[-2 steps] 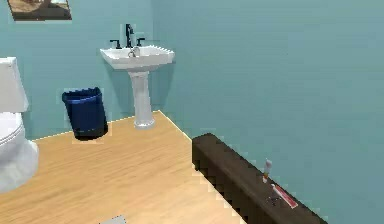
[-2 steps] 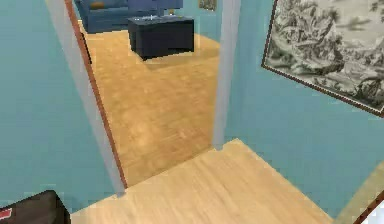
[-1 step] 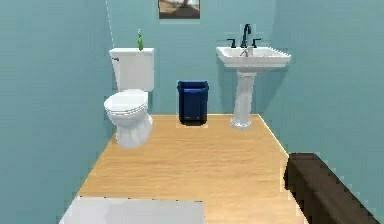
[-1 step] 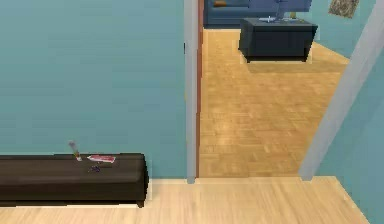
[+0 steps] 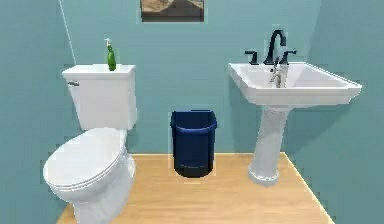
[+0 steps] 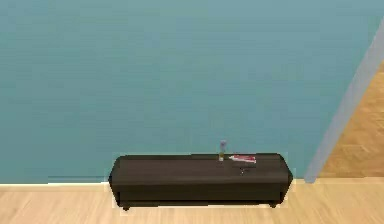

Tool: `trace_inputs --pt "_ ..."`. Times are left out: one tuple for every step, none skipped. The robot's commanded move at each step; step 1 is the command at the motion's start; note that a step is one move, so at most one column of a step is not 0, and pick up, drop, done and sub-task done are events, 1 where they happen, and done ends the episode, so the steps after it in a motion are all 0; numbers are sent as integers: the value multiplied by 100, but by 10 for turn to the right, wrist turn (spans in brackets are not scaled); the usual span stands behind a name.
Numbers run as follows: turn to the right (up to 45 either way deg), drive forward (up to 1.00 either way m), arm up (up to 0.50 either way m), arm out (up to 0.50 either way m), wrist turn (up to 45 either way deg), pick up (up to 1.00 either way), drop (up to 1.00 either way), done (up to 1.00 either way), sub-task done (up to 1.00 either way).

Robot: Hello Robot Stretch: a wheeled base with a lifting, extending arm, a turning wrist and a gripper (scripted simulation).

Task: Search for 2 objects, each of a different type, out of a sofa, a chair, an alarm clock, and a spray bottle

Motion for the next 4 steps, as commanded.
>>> trace_inputs --pt "0 100 0 0 0 0 0 0 0" --pt "-420 0 0 0 0 0 0 0 0" --pt "0 0 0 0 0 0 0 0 100" --pt "-450 0 0 0 0 0 0 0 0"
